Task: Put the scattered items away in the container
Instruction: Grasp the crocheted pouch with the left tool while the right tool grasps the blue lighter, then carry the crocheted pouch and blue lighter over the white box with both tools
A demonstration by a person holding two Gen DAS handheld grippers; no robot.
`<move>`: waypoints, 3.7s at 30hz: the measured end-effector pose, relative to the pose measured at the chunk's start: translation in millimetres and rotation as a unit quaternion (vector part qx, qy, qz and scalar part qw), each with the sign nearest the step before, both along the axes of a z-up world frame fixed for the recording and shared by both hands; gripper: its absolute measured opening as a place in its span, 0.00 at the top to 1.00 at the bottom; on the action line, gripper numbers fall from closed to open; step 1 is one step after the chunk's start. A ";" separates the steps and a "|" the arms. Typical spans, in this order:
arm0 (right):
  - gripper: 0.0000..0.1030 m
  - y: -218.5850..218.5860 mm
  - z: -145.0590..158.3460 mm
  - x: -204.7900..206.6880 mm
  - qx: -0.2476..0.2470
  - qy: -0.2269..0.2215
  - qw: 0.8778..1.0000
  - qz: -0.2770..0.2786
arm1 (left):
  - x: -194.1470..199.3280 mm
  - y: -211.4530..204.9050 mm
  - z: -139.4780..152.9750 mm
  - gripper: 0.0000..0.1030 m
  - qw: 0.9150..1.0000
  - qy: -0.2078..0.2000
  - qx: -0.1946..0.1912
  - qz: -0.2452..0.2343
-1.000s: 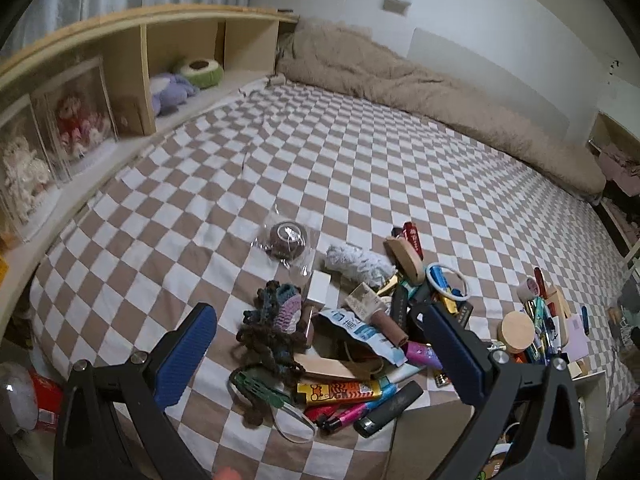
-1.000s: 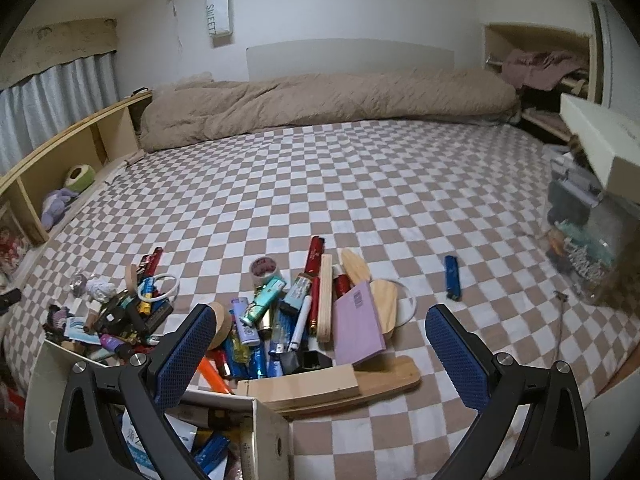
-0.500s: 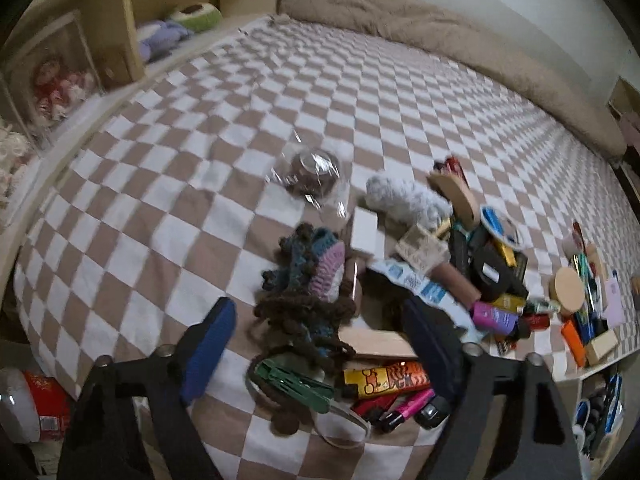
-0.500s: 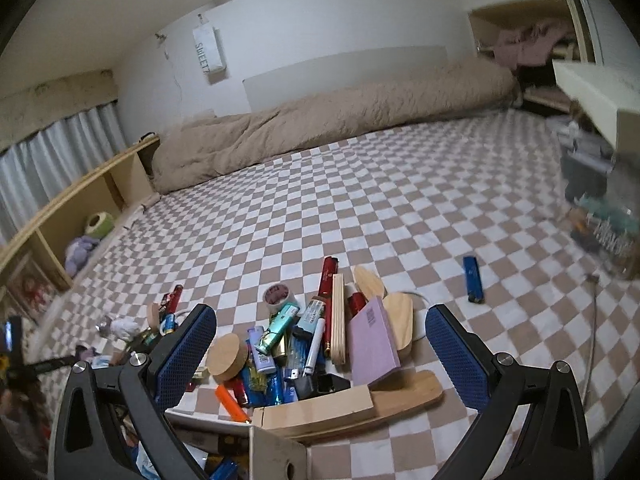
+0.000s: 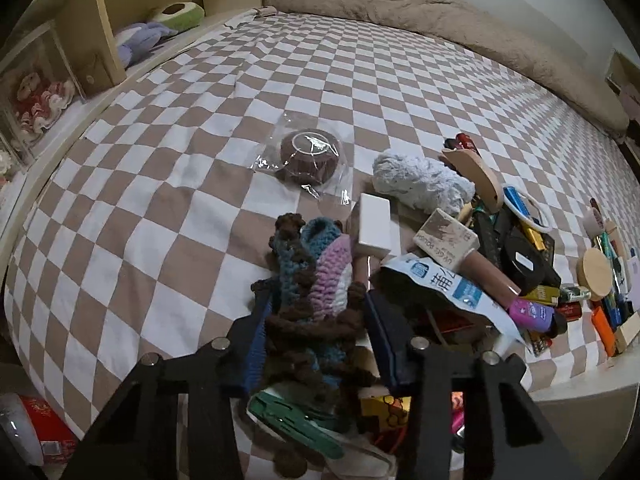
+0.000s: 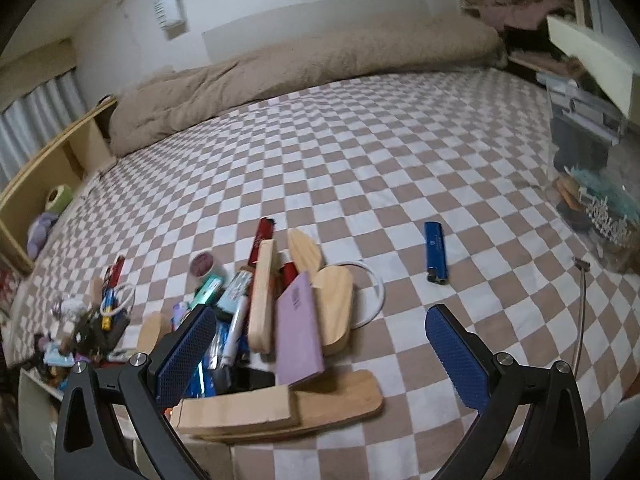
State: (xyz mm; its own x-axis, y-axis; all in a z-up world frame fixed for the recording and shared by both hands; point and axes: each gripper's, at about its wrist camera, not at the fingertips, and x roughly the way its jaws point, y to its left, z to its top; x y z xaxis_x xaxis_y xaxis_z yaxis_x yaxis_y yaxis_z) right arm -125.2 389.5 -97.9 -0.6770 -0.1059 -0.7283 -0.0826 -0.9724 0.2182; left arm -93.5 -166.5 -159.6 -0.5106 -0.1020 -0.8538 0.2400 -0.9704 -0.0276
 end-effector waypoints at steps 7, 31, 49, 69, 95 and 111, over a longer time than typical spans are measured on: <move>0.00 42.4 -15.7 -12.8 -0.058 -0.023 0.997 -0.043 | 4.5 -4.6 14.8 0.90 0.999 0.026 0.004 0.020; 0.73 73.5 -96.5 -91.9 0.062 -0.116 0.986 -0.105 | 42.3 49.4 90.7 0.91 0.988 0.139 0.033 -0.063; 0.78 70.2 -63.8 -33.4 -0.040 -0.069 0.996 -0.048 | 72.3 80.2 139.8 0.91 0.972 0.205 0.035 -0.108; 0.78 11.7 76.6 21.9 -0.068 0.064 0.994 0.062 | 113.7 97.4 245.5 0.91 0.934 0.323 -0.007 -0.151; 0.78 -104.8 95.0 116.5 -0.088 0.059 0.962 0.252 | 180.0 131.7 258.0 0.91 0.914 0.336 -0.073 -0.216; 0.78 -134.2 70.2 138.3 -0.092 0.021 0.951 0.295 | 147.8 176.3 126.5 0.91 0.954 0.132 -0.020 -0.270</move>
